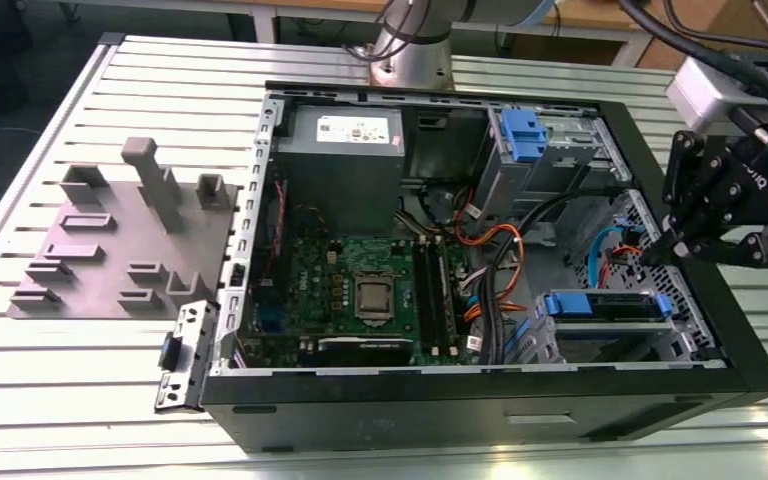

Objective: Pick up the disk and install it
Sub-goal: 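Insert the first disk wire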

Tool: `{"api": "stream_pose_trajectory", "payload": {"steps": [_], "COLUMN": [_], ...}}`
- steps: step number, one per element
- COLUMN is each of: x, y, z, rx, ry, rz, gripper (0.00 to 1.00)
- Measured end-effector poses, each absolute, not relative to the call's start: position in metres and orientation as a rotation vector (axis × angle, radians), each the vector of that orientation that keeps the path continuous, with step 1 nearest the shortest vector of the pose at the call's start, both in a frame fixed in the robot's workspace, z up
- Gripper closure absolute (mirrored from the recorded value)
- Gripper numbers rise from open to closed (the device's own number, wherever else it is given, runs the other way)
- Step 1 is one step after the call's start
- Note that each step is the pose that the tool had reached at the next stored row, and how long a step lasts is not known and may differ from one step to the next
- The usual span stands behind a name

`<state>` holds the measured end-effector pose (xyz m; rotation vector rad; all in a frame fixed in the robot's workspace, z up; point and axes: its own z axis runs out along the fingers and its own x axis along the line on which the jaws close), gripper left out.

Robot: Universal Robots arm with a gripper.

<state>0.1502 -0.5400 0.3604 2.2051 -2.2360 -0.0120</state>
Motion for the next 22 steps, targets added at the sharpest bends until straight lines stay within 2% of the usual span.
{"api": "stream_pose_trajectory", "payload": {"steps": [10, 15, 16, 17, 22], "x": [0.166, 0.168, 0.168, 0.168, 0.170], "y": [-0.531, -0.530, -0.530, -0.529, -0.525], "z": [0.357, 0.356, 0.356, 0.356, 0.353], "rx": [2.165, 2.162, 2.161, 2.160, 2.155], "ry": [-2.197, -2.196, -2.195, -2.195, -2.191], "rz": [-0.096, -0.095, -0.095, -0.095, -0.093], "gripper": [0.89, 0.89, 0.89, 0.82, 0.82]}}
